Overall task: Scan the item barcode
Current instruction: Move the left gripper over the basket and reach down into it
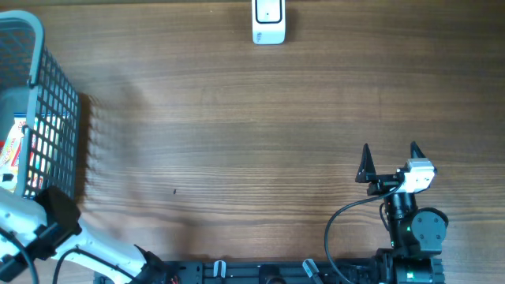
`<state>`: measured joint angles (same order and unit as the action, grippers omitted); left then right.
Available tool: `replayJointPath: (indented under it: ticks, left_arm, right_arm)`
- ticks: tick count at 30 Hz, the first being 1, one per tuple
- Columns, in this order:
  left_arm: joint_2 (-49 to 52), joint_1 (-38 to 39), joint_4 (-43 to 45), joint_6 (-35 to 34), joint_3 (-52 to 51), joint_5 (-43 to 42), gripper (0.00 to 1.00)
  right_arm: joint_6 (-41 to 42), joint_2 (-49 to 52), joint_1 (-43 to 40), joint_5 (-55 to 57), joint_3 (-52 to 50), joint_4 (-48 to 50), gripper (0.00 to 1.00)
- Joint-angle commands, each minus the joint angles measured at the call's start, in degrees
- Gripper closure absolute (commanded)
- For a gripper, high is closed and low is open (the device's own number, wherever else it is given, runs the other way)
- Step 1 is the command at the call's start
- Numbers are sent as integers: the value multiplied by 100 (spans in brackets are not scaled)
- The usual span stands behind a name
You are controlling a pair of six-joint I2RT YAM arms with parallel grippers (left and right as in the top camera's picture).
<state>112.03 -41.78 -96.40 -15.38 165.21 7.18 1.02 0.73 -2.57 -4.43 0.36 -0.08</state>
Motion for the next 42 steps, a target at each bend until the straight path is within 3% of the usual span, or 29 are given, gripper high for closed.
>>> replayJointPath:
  ticks: [1,7,10,21,26,42]
  left_arm:
    - [216,-195,24,-28,-1001,-59,0]
    - [234,-675,553,-190,-2992,-186,0]
    - [234,-916,1003,-201,-3858,-660,0]
    - [243,-1084,2260,-157,-5654,-671,0]
    - [243,-1244,2634,-160,-6107,-669,0]
    - [507,-1346,2505,-162,-6216,-671,0]
  right_arm:
    - [48,-46,-28,57,-4,15,0]
    - [48,-46,-28,57,-7,15,0]
    - [48,-46,-28,57,-4,15,0]
    - [50,-46,-28,57,-4,15,0]
    - [48,-46,-28,57,-4,15,0]
    - [48,-46,-28,57,-4,15,0]
